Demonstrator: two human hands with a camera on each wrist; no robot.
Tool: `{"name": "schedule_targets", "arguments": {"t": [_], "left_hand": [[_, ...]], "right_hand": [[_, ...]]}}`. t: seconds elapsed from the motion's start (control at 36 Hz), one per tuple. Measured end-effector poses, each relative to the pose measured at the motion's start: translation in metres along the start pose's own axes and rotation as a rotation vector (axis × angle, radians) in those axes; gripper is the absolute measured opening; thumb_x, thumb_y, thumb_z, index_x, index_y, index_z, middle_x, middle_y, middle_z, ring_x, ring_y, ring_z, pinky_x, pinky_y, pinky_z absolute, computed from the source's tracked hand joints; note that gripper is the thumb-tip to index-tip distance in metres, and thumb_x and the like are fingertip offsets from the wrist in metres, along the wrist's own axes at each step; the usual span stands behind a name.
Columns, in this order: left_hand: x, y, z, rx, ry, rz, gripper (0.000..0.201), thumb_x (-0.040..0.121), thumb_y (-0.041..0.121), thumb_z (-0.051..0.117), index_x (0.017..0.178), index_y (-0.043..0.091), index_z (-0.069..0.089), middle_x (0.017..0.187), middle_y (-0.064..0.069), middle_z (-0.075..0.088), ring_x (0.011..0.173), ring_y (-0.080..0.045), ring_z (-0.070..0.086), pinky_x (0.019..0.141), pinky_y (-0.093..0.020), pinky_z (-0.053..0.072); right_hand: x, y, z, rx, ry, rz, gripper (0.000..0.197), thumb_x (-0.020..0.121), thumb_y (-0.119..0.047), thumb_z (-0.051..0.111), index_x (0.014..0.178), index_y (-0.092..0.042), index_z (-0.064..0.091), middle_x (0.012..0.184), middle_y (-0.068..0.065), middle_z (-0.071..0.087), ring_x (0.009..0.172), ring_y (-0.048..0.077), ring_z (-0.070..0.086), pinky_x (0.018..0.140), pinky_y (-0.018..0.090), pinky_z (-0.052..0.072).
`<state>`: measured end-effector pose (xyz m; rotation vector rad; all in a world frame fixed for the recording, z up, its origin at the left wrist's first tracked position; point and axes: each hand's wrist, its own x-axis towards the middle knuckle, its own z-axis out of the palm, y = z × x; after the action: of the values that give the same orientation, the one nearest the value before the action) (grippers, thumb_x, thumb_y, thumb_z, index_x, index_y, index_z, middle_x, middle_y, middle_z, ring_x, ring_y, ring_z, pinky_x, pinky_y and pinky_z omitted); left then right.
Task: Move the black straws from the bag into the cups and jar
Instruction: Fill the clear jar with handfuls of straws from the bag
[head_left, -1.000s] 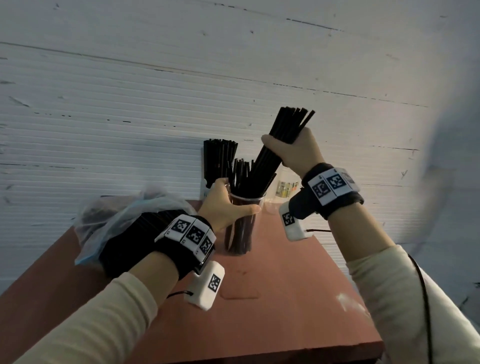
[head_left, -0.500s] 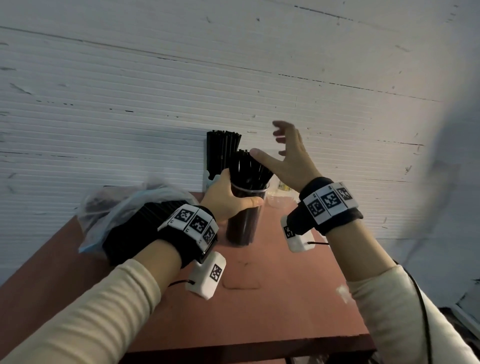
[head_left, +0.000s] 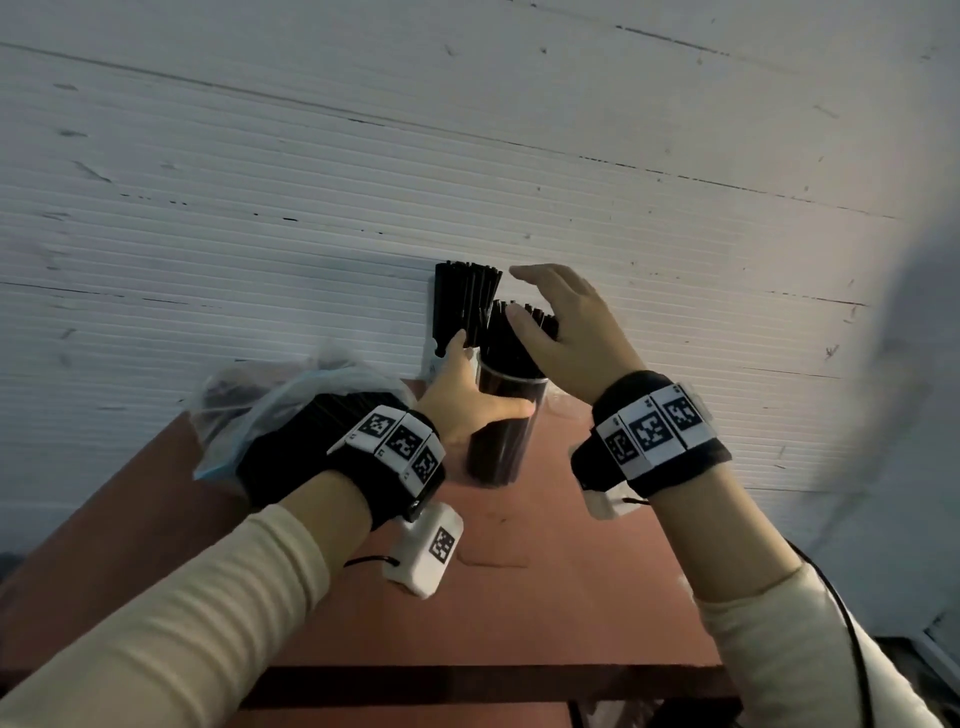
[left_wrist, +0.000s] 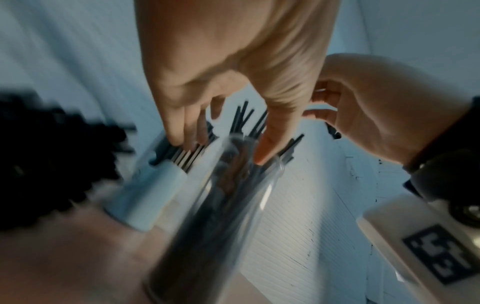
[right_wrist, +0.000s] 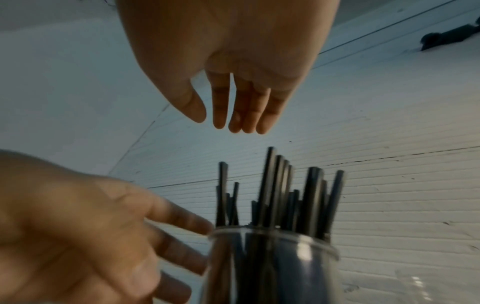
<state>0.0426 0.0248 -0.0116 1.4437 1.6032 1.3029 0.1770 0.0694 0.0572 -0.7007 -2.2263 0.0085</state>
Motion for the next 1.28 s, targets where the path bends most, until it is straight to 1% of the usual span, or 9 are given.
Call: {"name": "schedule_targets", "arguments": {"t": [0.11, 0.19, 0.31, 0.47, 0.61, 0.75, 0.92, 1.03, 1.28], "left_hand": [[-0.014, -0.004, -0.026, 0.121, 0.058, 0.02, 0.092, 0.072, 0.022, 0.079, 0.149, 0.02, 0.027, 0.139, 0.001, 0.047, 0.127, -0.019, 0.049, 0.106, -0.033, 0.039], [-0.029, -0.004, -0.055, 0.131, 0.143, 0.112, 0.049, 0.068, 0.017, 0.067, 0.113, 0.033, 0.058, 0.107, 0.009, 0.065, 0.101, -0.013, 0.065, 0.092, -0.043, 0.054], [-0.045, -0.002, -0.1, 0.264, 0.233, 0.16, 0.032, 0.073, 0.008, 0.064, 0.081, 0.039, 0.062, 0.089, 0.014, 0.069, 0.088, -0.008, 0.067, 0.09, -0.031, 0.052], [-0.069, -0.017, -0.158, 0.441, 0.283, 0.094, 0.017, 0.072, 0.025, 0.061, 0.08, 0.037, 0.071, 0.095, 0.013, 0.07, 0.086, -0.009, 0.066, 0.08, -0.031, 0.052], [-0.074, -0.041, -0.181, 0.571, 0.044, -0.05, 0.025, 0.083, 0.019, 0.072, 0.097, 0.04, 0.07, 0.127, 0.001, 0.063, 0.115, -0.016, 0.057, 0.088, -0.029, 0.043], [-0.08, -0.048, -0.176, 0.655, 0.008, -0.012, 0.035, 0.09, 0.013, 0.065, 0.124, 0.021, 0.066, 0.131, 0.001, 0.061, 0.12, -0.014, 0.054, 0.084, -0.017, 0.033], [-0.078, -0.049, -0.176, 0.698, 0.115, -0.019, 0.049, 0.081, -0.001, 0.055, 0.114, 0.032, 0.071, 0.127, 0.002, 0.065, 0.115, -0.017, 0.06, 0.085, -0.02, 0.043], [-0.077, -0.045, -0.178, 0.661, 0.198, 0.016, 0.051, 0.081, -0.003, 0.054, 0.115, 0.031, 0.071, 0.13, 0.003, 0.064, 0.104, -0.021, 0.064, 0.067, -0.013, 0.04], [-0.073, -0.048, -0.183, 0.59, 0.211, 0.021, 0.053, 0.079, -0.003, 0.053, 0.114, 0.033, 0.07, 0.129, 0.005, 0.064, 0.118, -0.016, 0.058, 0.089, -0.023, 0.045]], "right_hand": [[-0.005, -0.019, 0.003, -0.001, 0.144, -0.08, 0.023, 0.091, -0.022, 0.053, 0.11, -0.011, 0.059, 0.106, 0.001, 0.056, 0.102, 0.018, 0.051, 0.084, 0.025, 0.04], [-0.009, -0.037, 0.013, 0.045, 0.114, -0.107, 0.007, 0.088, -0.016, 0.053, 0.089, -0.01, 0.055, 0.085, 0.0, 0.054, 0.081, 0.017, 0.048, 0.071, 0.027, 0.041], [-0.013, -0.061, 0.04, 0.117, -0.032, -0.115, 0.014, 0.086, -0.021, 0.051, 0.083, -0.008, 0.057, 0.078, 0.003, 0.056, 0.073, 0.017, 0.049, 0.07, 0.035, 0.046], [-0.014, -0.093, 0.084, 0.135, -0.38, -0.016, 0.024, 0.093, -0.031, 0.055, 0.095, -0.01, 0.065, 0.093, 0.004, 0.064, 0.087, 0.02, 0.057, 0.082, 0.039, 0.049], [-0.014, -0.114, 0.11, -0.018, -0.699, -0.034, 0.036, 0.096, -0.043, 0.046, 0.116, -0.018, 0.063, 0.114, 0.004, 0.064, 0.106, 0.025, 0.058, 0.091, 0.035, 0.044], [-0.011, -0.122, 0.129, -0.121, -0.767, 0.003, 0.042, 0.098, -0.044, 0.042, 0.129, -0.018, 0.056, 0.128, 0.008, 0.059, 0.117, 0.027, 0.053, 0.097, 0.035, 0.041], [-0.007, -0.131, 0.135, -0.121, -0.744, 0.006, 0.039, 0.097, -0.029, 0.047, 0.134, -0.016, 0.05, 0.13, 0.008, 0.058, 0.12, 0.026, 0.054, 0.096, 0.032, 0.039], [-0.005, -0.133, 0.135, -0.081, -0.739, 0.037, 0.046, 0.096, -0.027, 0.048, 0.141, -0.02, 0.04, 0.133, 0.008, 0.056, 0.122, 0.027, 0.053, 0.097, 0.031, 0.037], [0.003, -0.133, 0.127, -0.072, -0.768, 0.007, 0.043, 0.093, -0.011, 0.048, 0.135, -0.022, 0.05, 0.132, 0.003, 0.056, 0.12, 0.025, 0.052, 0.093, 0.03, 0.04]]}}
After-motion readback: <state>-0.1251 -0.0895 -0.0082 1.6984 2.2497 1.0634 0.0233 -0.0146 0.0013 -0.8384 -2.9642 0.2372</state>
